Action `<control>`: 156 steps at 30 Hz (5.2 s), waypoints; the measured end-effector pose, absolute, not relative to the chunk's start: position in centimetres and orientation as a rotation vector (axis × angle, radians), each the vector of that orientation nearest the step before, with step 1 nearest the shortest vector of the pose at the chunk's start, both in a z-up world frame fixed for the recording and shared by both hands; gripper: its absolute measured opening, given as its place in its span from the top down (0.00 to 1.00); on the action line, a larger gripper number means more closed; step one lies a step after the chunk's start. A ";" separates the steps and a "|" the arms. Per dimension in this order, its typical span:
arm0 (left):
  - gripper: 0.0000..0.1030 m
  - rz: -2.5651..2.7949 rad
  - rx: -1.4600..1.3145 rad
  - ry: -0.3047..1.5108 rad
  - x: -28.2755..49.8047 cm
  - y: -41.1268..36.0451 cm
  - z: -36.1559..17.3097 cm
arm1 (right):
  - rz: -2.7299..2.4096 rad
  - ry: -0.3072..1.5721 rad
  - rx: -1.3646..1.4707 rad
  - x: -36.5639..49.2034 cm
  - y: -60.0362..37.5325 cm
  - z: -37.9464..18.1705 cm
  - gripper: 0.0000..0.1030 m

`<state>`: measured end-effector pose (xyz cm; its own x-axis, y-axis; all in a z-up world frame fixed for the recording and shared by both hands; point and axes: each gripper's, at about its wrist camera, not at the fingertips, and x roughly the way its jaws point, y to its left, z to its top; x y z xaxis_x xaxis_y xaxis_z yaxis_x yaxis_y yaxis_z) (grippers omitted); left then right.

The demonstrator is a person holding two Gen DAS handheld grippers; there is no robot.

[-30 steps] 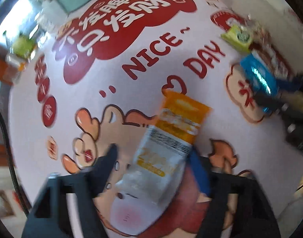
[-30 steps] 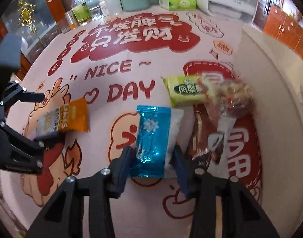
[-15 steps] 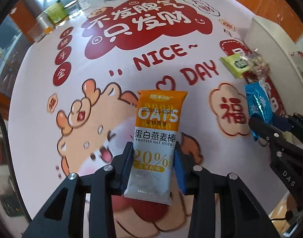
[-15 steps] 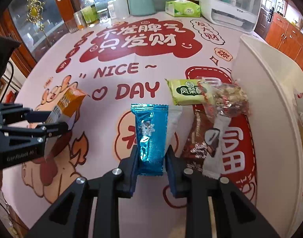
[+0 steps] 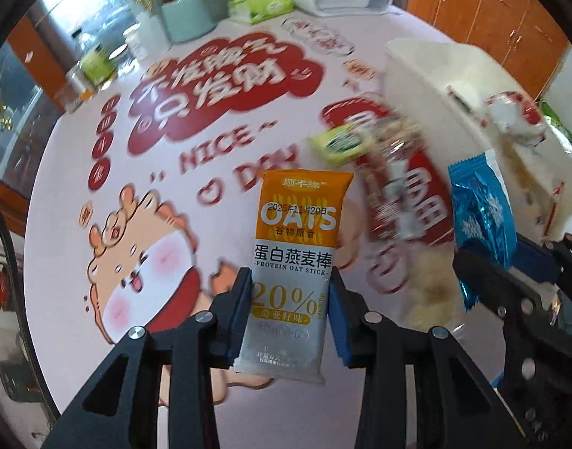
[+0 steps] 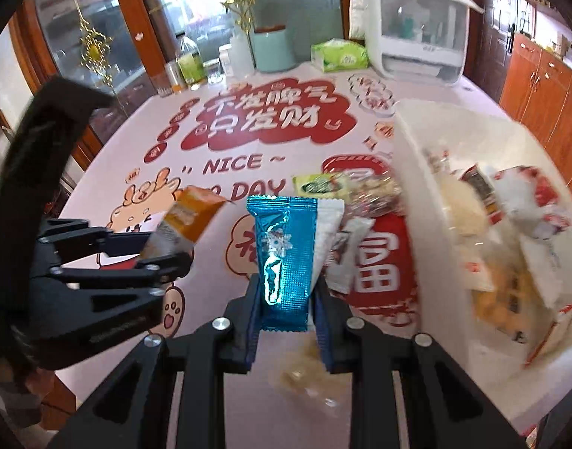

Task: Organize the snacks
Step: 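Carry the OATS bar and blue wrapper into the white tray and release, then move both tools back toward the last snacks beside the tray, then grasp the brown wrapper with the right tool while the left grasps the green biscuit pack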

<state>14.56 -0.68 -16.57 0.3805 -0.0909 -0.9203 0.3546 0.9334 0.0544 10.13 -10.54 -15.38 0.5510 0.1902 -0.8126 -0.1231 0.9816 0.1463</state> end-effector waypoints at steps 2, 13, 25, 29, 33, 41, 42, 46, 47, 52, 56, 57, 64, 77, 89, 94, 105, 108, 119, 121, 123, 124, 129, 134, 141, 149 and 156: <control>0.64 -0.295 0.258 1.129 14.4 -2.2 -15.6 | 0.183 0.939 0.078 9.4 -11.8 -14.2 0.75; 0.64 -0.368 0.216 1.001 14.1 -11.9 -9.3 | 0.084 0.795 0.139 7.0 -21.7 -9.1 0.75; 0.64 -0.351 0.214 0.881 16.7 -18.7 -4.6 | -0.073 0.720 0.157 5.7 -30.5 -6.7 0.75; 0.63 -0.343 0.235 0.883 17.4 -19.9 -4.7 | -0.103 0.722 0.166 5.5 -31.6 -6.7 0.75; 0.58 -0.320 0.266 0.915 17.3 -20.7 -5.9 | -0.125 0.737 0.158 5.7 -32.1 -7.2 0.73; 0.04 -0.288 0.373 0.980 15.9 -20.5 -9.2 | -0.160 0.802 0.200 5.8 -32.8 -8.9 0.50; 0.04 -0.284 0.384 0.982 15.6 -20.2 -9.5 | -0.163 0.803 0.196 5.7 -32.7 -9.0 0.49; 0.04 -0.264 0.384 0.995 15.3 -18.8 -9.8 | -0.163 0.811 0.182 5.6 -32.4 -9.3 0.49; 0.04 -0.256 0.370 1.004 15.3 -18.1 -9.9 | -0.162 0.812 0.178 5.5 -32.2 -9.3 0.49; 0.04 -0.234 0.324 1.029 15.1 -16.1 -10.0 | -0.157 0.817 0.164 5.4 -31.2 -9.3 0.49; 0.04 -0.218 0.313 1.035 14.6 -14.6 -10.1 | -0.147 0.818 0.143 5.4 -30.2 -9.3 0.49; 0.04 -0.214 0.312 1.036 14.5 -14.3 -10.2 | -0.143 0.819 0.136 5.3 -29.8 -9.3 0.49; 0.04 -0.203 0.302 1.046 13.7 -12.2 -10.6 | -0.126 0.830 0.104 5.0 -27.7 -9.4 0.49; 0.04 -0.176 0.247 1.044 13.7 -6.5 -10.6 | -0.125 0.833 0.077 5.4 -24.5 -9.1 0.49; 0.04 -0.141 0.183 1.078 14.9 0.8 -12.2 | -0.078 0.829 0.027 6.7 -18.2 -8.5 0.49; 0.04 -0.134 0.177 1.099 15.5 3.3 -13.2 | -0.058 0.832 0.014 7.1 -15.3 -8.7 0.49; 0.04 -0.151 0.212 1.117 16.7 6.0 -14.8 | -0.040 0.878 0.047 8.3 -11.3 -10.7 0.49; 0.04 -0.165 0.227 1.126 16.9 6.1 -15.3 | -0.042 0.890 0.070 8.4 -11.0 -11.6 0.49; 0.04 -0.219 0.318 1.132 17.0 5.0 -17.6 | -0.034 0.919 0.115 6.8 -10.7 -17.3 0.49; 0.04 -0.230 0.320 1.136 17.2 4.9 -17.9 | -0.041 0.930 0.132 7.0 -10.9 -18.0 0.49; 0.04 -0.244 0.327 1.135 17.6 4.6 -18.2 | -0.051 0.931 0.148 7.4 -11.2 -18.4 0.49; 0.04 -0.256 0.342 1.132 18.0 4.2 -18.4 | -0.060 0.930 0.158 7.7 -11.4 -18.5 0.49; 0.04 -0.315 0.446 1.101 20.1 2.6 -19.1 | -0.109 0.923 0.188 10.6 -12.1 -19.3 0.49; 0.04 -0.408 0.570 1.081 23.3 0.4 -19.8 | -0.121 0.952 0.223 13.9 -12.6 -20.7 0.49; 0.04 -0.518 0.654 1.067 26.4 -1.9 -20.1 | -0.127 1.017 0.189 17.2 -11.6 -23.4 0.49; 0.04 -0.684 0.732 1.084 26.7 -5.5 -21.7 | -0.117 0.990 0.073 17.0 -10.0 -23.5 0.64; 0.04 -0.730 0.746 1.131 27.9 -8.2 -23.7 | -0.095 0.982 0.146 15.4 -11.3 -23.1 0.67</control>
<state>27.88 -8.20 -23.66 0.2592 -0.1294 -0.9571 0.8188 0.5549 0.1468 15.45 -11.34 -23.11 0.5526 -0.0143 -0.8333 0.1459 0.9861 0.0799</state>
